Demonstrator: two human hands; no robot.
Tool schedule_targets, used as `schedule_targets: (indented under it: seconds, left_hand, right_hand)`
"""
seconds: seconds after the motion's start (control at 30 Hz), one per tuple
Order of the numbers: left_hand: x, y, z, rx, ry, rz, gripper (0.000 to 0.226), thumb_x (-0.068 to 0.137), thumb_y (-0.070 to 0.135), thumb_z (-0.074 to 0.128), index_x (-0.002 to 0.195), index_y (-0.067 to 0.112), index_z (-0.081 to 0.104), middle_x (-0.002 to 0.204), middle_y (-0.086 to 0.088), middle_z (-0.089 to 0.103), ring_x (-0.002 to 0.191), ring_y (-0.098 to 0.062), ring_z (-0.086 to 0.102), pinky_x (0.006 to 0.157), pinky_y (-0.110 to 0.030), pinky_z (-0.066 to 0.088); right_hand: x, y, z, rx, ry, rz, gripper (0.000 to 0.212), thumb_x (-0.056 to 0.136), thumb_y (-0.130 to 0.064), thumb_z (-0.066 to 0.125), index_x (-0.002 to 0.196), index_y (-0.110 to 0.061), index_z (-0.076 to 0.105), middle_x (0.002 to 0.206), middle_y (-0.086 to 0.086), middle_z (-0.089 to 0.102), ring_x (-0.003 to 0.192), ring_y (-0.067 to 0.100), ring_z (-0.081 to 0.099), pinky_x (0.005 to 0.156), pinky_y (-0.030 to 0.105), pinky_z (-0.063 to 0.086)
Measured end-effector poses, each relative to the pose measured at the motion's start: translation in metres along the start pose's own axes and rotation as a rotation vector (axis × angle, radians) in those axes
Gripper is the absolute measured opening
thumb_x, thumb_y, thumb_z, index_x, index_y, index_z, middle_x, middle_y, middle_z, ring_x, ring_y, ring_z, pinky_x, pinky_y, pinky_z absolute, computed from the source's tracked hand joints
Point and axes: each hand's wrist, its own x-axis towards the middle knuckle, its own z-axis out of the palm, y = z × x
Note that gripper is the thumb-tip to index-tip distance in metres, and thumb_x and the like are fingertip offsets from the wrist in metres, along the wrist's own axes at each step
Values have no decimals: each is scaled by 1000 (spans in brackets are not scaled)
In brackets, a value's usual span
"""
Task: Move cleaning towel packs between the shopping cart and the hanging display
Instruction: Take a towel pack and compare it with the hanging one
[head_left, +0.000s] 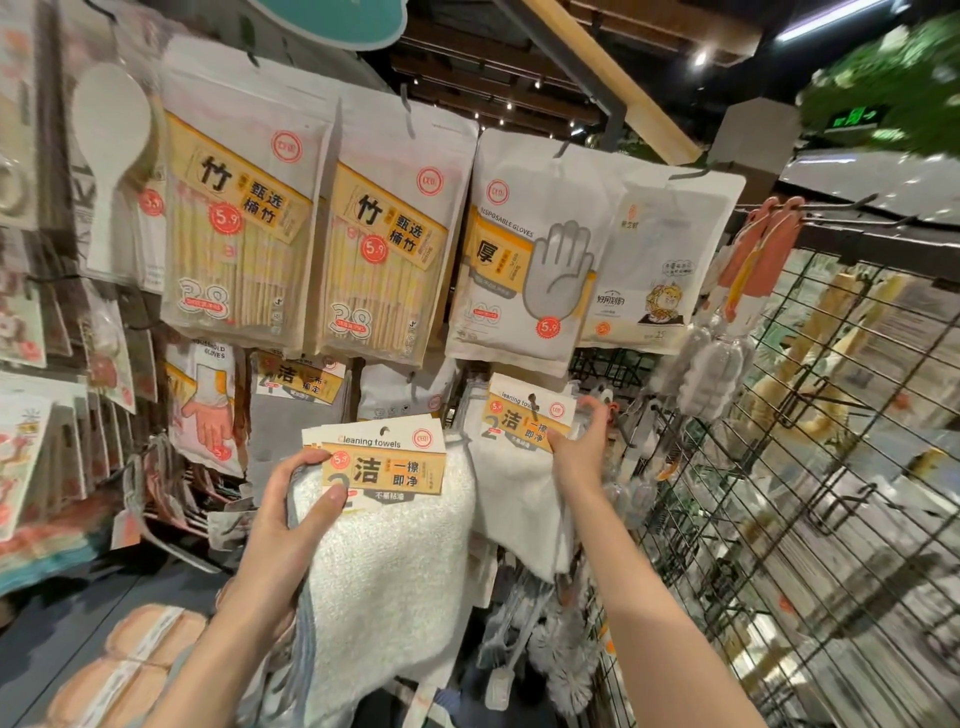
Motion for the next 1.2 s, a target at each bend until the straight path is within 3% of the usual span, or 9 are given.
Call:
schedule_targets:
  seconds: [0.13,0.23,0.3,0.47,0.6,0.83,1.0,1.1,1.2]
  left_hand:
    - [1,2,2,-17,1,5,28,83,23,64,104,40,58,124,1,60,112,-25,59,100,-54,42]
    - [5,6,4,-8,3,25,30,80,26,66,106,39,58,122,2,61,113,-26,58,101,-57,40]
    - [6,7,5,-2,-1,36,31,80,26,66,106,39,58,122,3,61,113,-25,58,101,-57,40]
    - [8,10,9,8,6,39,31,85,17,66,102,43,58,121,4,61,111,-21,59,101,-53,42]
    - [5,8,9,-6,2,8,40,86,7,63,102,43,58,118,2,63,108,-26,61,98,-56,43]
    - [-2,12,10,-33,-34,-5,43,76,14,66,104,46,57,119,2,62,109,-29,60,97,-59,43]
    - [-7,13,12,-36,-47,19,47,84,3,64,103,45,58,115,8,62,107,-26,61,96,-58,44]
    - [-13,14,14,-54,-65,30,48,84,3,65,105,45,58,120,7,61,109,-26,60,96,-58,44]
    - [-18,14,15,-92,-99,24,49,83,4,67,109,44,58,122,7,60,108,-25,62,93,-55,47]
  right_hand:
    - [16,6,8,-44,5,-10,50,81,14,56,110,-25,44,116,-5,47,109,17,49,89,35,47]
    - [24,9,11,-152,-8,-43,34,85,12,52,94,-21,52,110,-4,53,99,17,55,72,28,47]
    - [26,12,12,-177,-17,-44,33,86,9,52,90,-23,56,115,-2,57,104,15,55,76,28,48]
    - [24,12,8,-185,-81,-53,33,84,6,57,98,-24,59,125,4,51,117,16,47,97,24,35]
    - [15,9,-3,-244,-160,-15,40,81,-4,68,115,-24,61,130,5,28,115,14,34,99,17,25]
    - [-27,-14,-17,-303,-260,-123,38,86,-20,67,122,-25,57,144,7,15,136,19,18,113,31,14]
    - [-74,-40,-11,-171,-378,-154,36,92,-29,56,129,-28,52,141,-7,29,119,0,36,94,2,27]
    - [-95,-47,-2,-121,-453,-130,33,93,-32,53,126,-33,49,138,-6,37,124,9,39,93,14,32]
    - [-110,-47,5,-109,-484,-148,36,90,-29,59,125,-31,51,135,-4,40,128,9,38,107,24,31]
